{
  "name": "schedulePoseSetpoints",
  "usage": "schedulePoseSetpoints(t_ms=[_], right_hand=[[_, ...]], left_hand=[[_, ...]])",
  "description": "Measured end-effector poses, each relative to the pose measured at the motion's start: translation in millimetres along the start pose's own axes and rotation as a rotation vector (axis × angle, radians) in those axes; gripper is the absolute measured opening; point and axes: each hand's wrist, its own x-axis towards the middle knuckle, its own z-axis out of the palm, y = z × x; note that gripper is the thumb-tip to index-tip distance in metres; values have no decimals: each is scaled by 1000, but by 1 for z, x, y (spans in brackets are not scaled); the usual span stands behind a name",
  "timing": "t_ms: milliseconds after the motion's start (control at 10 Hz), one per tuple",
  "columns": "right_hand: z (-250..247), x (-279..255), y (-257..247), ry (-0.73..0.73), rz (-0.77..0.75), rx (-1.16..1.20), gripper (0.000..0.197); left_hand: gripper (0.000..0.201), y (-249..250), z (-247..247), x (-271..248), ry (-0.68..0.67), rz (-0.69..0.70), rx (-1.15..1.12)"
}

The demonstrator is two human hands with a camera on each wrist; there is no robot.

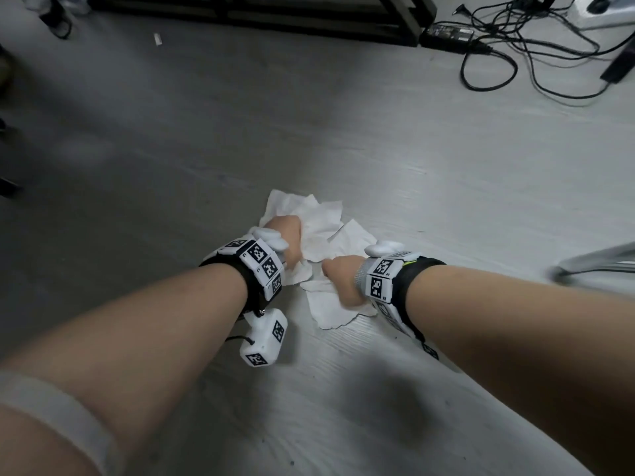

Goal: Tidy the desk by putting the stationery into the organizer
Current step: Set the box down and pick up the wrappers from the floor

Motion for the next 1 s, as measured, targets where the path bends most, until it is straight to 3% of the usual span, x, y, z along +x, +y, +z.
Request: schedulePoseSetpoints(t_ms=[100,200,300,400,600,700,800,900,1000], right_hand=[[-2,1,0,9,-2,7,42],[-4,1,-1,10,-2,-5,44],[-5,1,-2,-19,4,-7,47],[-6,0,-1,-39,16,-5,55],[-4,-6,-8,2,57,52,52],[-5,-11,-8,94,121,480,45],[-4,-14,-7,215,193,1158,34],[-9,-20,-3,168,278,1719,27],[-7,-7,10,211,227,1780,16]], left_hand=[[55,-3,7,-1,38,-41,-75],[61,0,8,-13,40,-78,-85],[34,-2,6,-17,-97,-50,12],[26,2,2,-23,-152,14,79],[34,2,9,-42,-147,17,-48],[39,5,11,-54,-136,8,-199],[38,18,4,-68,-146,5,-379],[34,33,-11,-75,-101,-47,-575],[35,45,-30,-86,6,-123,-845]])
